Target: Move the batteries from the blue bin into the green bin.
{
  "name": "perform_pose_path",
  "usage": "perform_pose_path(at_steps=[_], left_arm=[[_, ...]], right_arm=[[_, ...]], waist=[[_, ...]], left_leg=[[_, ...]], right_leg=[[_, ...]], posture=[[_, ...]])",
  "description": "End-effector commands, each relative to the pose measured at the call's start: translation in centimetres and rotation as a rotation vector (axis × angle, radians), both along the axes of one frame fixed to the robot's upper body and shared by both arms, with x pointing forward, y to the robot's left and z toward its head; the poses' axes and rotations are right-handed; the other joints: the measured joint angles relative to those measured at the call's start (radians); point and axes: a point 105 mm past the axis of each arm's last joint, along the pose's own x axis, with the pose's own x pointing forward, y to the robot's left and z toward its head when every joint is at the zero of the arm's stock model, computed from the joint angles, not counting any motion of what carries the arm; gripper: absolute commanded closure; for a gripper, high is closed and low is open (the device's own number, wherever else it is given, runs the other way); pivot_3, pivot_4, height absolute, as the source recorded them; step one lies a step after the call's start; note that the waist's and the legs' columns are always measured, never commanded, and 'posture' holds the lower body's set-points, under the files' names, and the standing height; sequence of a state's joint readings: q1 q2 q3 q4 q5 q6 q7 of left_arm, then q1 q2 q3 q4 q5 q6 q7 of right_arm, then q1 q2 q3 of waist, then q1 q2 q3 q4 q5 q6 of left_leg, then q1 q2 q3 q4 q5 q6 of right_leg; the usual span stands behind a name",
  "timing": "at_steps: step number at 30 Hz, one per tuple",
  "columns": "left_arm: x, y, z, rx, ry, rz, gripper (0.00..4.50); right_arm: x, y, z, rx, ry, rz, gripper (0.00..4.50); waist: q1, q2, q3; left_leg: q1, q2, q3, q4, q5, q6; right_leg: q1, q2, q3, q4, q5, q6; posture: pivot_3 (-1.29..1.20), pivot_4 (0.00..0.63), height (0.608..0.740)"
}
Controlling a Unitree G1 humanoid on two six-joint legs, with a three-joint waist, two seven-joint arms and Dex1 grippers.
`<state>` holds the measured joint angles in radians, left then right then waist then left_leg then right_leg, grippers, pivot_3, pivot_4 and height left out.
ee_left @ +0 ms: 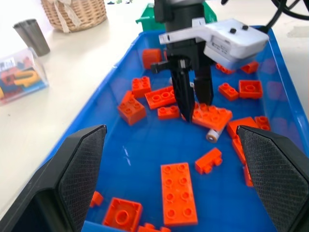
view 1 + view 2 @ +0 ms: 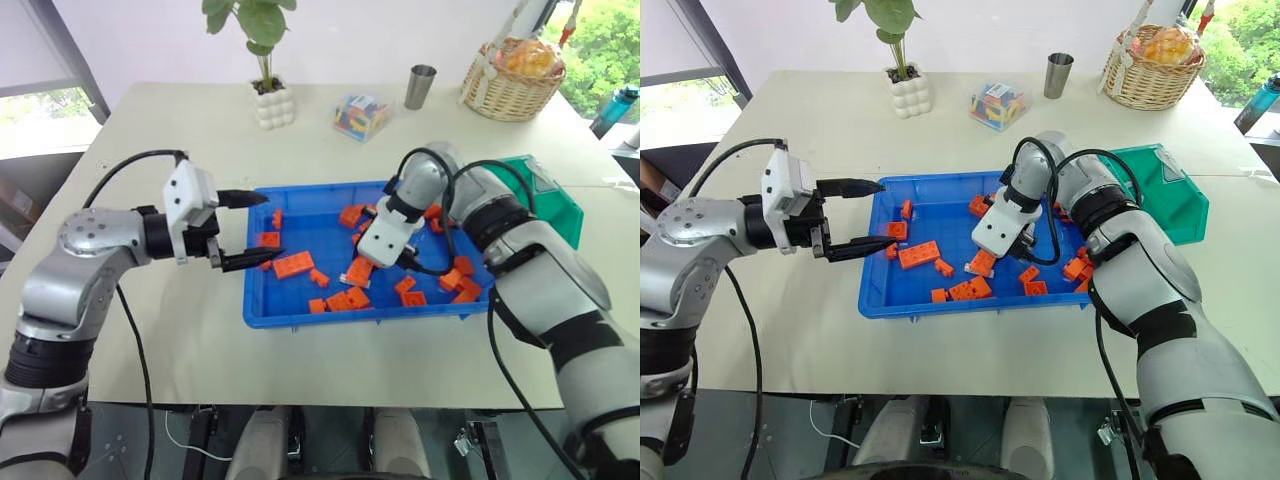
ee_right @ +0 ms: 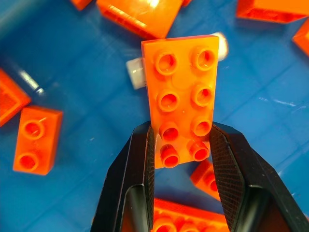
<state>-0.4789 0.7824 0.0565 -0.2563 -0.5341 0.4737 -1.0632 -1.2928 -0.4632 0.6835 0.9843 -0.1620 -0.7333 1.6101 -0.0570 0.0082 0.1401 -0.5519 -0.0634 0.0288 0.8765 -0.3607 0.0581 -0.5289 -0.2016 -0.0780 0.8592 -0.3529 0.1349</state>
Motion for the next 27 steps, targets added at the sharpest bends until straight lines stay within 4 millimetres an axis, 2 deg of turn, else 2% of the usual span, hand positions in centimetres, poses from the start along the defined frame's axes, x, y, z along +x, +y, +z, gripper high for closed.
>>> perform_pose_path(at_steps=[1, 4, 8, 10, 11, 12, 16, 20, 24, 27], left_arm=[[-0.1, -0.1, 0.8, -0.005, -0.037, -0.011, 0.00], [-0.1, -0.2, 0.7, -0.005, -0.037, -0.014, 0.00], [-0.1, -0.4, 0.8, -0.009, -0.040, -0.019, 0.00], [-0.1, -0.5, 0.8, -0.010, -0.040, -0.020, 0.00], [-0.1, -0.5, 0.8, -0.010, -0.040, -0.020, 0.00], [-0.1, -0.5, 0.8, -0.010, -0.039, -0.021, 0.00], [-0.2, -0.5, 0.7, -0.009, -0.033, -0.026, 0.00], [-0.3, -0.6, 0.7, -0.009, -0.031, -0.038, 0.00], [0.0, -1.1, 0.7, -0.017, -0.029, -0.057, 0.00], [0.2, -1.4, 0.6, -0.020, -0.025, -0.070, 0.00]], right_arm=[[0.2, 3.2, 3.0, 0.224, 0.056, -0.071, 3.39], [1.4, 5.6, 4.1, 0.373, 0.040, -0.182, 3.39], [2.3, 6.9, 4.0, 0.441, 0.038, -0.286, 3.39], [2.7, 7.0, 4.2, 0.478, 0.009, -0.319, 2.37], [2.8, 7.0, 4.3, 0.498, -0.002, -0.332, 2.11], [3.1, 6.8, 4.7, 0.528, -0.005, -0.365, 1.61], [2.9, 4.0, 6.2, 0.603, 0.069, -0.557, 1.61], [0.0, 1.5, 6.1, 0.633, 0.247, -0.734, 1.61], [-3.1, -1.3, 3.2, 0.597, 0.315, -0.968, 1.61], [-4.7, -1.8, 1.7, 0.598, 0.325, -1.076, 1.61]], waist=[[-0.006, 0.000, 0.000], [-0.012, 0.000, 0.000], [-0.009, 0.000, 0.000], [-0.009, 0.000, 0.000], [-0.009, 0.000, 0.000], [-0.009, 0.000, 0.000], [-0.007, 0.000, 0.000], [0.005, 0.000, 0.000], [0.016, 0.000, 0.000], [0.018, 0.000, 0.000]], left_leg=[[0.000, 0.000, 0.000, 0.000, 0.000, 0.000], [0.000, 0.000, 0.000, -0.001, 0.000, 0.000], [0.000, -0.001, -0.002, -0.001, 0.000, -0.001], [0.000, -0.002, -0.002, -0.001, 0.000, -0.001], [0.000, -0.002, -0.002, -0.001, 0.000, -0.001], [0.000, -0.002, -0.002, -0.001, 0.000, -0.001], [0.000, -0.004, -0.003, -0.001, 0.000, -0.001], [0.000, -0.008, -0.006, -0.001, 0.000, -0.001], [-0.001, -0.008, -0.006, -0.001, 0.000, -0.001], [-0.002, -0.008, -0.006, 0.000, 0.000, 0.000]], right_leg=[[0.000, 0.000, 0.000, 0.000, 0.000, 0.000], [0.000, 0.000, 0.000, 0.001, 0.000, 0.000], [0.000, 0.000, 0.000, 0.002, 0.000, 0.000], [0.000, 0.000, 0.002, 0.002, 0.000, 0.000], [-0.001, 0.001, 0.003, 0.002, 0.000, 0.000], [-0.001, 0.001, 0.005, 0.002, 0.000, 0.000], [-0.001, 0.001, 0.009, 0.003, 0.000, 0.000], [0.000, 0.001, 0.014, 0.003, 0.000, 0.000], [0.001, -0.001, 0.016, 0.002, 0.000, 0.000], [0.003, -0.002, 0.016, -0.001, 0.000, 0.000]], posture=[[0.00, 0.150, 0.644], [0.00, 0.150, 0.644], [0.00, 0.150, 0.644], [0.00, 0.150, 0.644], [0.00, 0.150, 0.644], [0.00, 0.150, 0.644], [0.00, 0.150, 0.644], [0.00, 0.150, 0.644], [0.00, 0.150, 0.644], [0.00, 0.150, 0.644]])
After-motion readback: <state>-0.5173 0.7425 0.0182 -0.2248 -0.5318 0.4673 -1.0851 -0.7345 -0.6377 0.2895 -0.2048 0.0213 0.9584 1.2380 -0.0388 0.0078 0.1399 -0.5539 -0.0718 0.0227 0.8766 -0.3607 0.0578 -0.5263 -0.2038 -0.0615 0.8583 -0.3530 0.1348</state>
